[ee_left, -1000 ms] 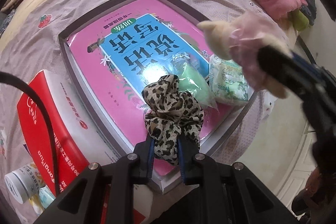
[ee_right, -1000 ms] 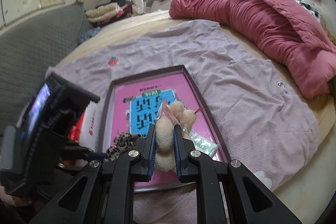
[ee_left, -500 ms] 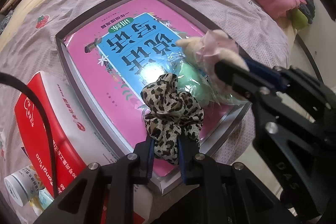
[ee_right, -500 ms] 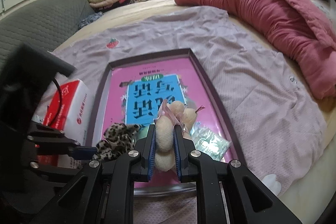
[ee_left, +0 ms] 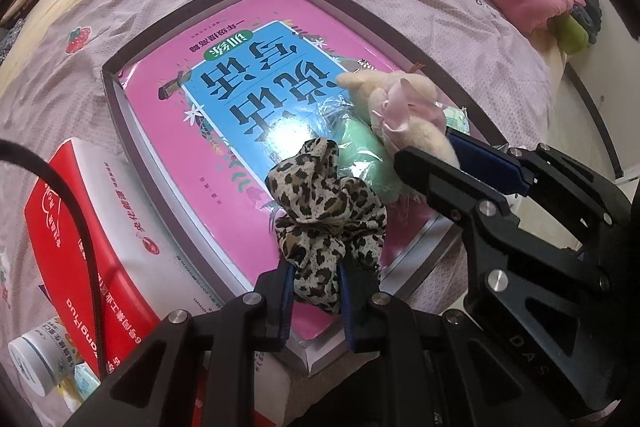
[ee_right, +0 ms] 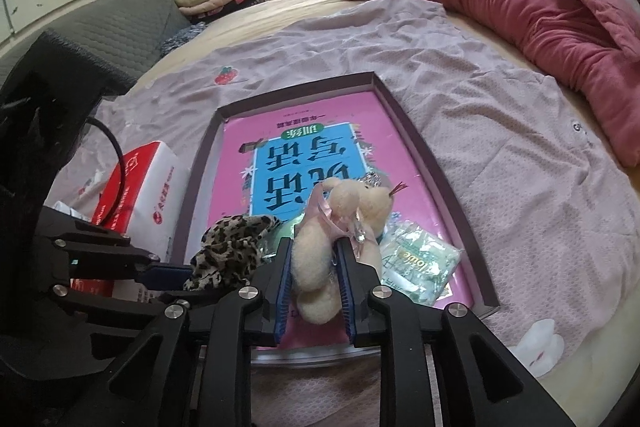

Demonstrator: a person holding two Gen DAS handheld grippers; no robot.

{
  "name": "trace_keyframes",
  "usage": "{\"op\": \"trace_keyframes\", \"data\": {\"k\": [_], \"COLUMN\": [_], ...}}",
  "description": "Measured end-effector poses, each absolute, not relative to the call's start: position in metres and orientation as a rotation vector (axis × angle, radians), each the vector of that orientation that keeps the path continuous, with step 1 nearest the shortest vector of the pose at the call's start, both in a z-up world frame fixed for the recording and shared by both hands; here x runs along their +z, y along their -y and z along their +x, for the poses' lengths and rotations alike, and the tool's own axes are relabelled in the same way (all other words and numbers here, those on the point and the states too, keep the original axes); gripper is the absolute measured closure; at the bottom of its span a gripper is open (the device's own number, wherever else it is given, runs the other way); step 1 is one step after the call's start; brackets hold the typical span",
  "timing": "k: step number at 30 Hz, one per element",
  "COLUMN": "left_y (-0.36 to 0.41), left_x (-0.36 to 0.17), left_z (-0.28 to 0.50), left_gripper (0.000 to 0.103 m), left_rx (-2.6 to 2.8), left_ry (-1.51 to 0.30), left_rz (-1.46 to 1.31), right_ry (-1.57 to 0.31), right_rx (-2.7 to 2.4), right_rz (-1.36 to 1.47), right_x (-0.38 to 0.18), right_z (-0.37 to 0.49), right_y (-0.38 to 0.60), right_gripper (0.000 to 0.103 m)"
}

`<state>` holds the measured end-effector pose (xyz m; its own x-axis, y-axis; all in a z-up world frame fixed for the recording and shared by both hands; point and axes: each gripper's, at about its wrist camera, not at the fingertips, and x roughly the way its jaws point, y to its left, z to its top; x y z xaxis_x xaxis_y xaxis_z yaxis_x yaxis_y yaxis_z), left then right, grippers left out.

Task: Organize soft objects
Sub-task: 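Lower the scrunchie and plush toy onto the tray beside the sponge, then open both grippers and lift them away from the tray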

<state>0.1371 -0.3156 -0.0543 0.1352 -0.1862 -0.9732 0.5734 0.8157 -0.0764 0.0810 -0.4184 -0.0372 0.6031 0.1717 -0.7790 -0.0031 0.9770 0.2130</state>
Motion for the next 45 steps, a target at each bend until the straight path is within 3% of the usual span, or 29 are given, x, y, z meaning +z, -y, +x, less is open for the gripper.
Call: {"op": "trace_keyframes", "data": {"k": [9, 16, 25, 39, 45], "left_y": [0.318, 0.32, 0.33, 0.322, 0.317], "left_x": [-0.055, -0.056, -0.063, -0.051, -0.043], "left_z": [0.139, 0.137, 0.137, 0.138, 0.136], "left_gripper": [0.082, 0.082, 0.08, 0.054, 0.053], "left_rx": [-0.566, -0.556, -0.492, -0.518, -0.526], "left_ry": [-1.342, -1.34, -1.331, -1.334, -1.318], "left_rz": [0.359, 0.38, 0.467, 0.392, 0.371], "right_ry": [-0.903, -0.877, -0.862, -0.85, -0.836], "right_rx": [0.094, 0.028, -0.021, -0.078, -0.085], "right_rz": [0.234, 0.205, 0.253, 0.222, 0.245], "right_x": [-0.032, -0.016, -0.005, 0.004, 0.009], "right_z": [0.072, 0.052, 0.038, 0.032, 0.031], "right_y": [0.425, 0.434, 0.453, 0.452, 0.454], "right_gripper": [0.069, 0.053, 0.052, 0.045, 0.042]}}
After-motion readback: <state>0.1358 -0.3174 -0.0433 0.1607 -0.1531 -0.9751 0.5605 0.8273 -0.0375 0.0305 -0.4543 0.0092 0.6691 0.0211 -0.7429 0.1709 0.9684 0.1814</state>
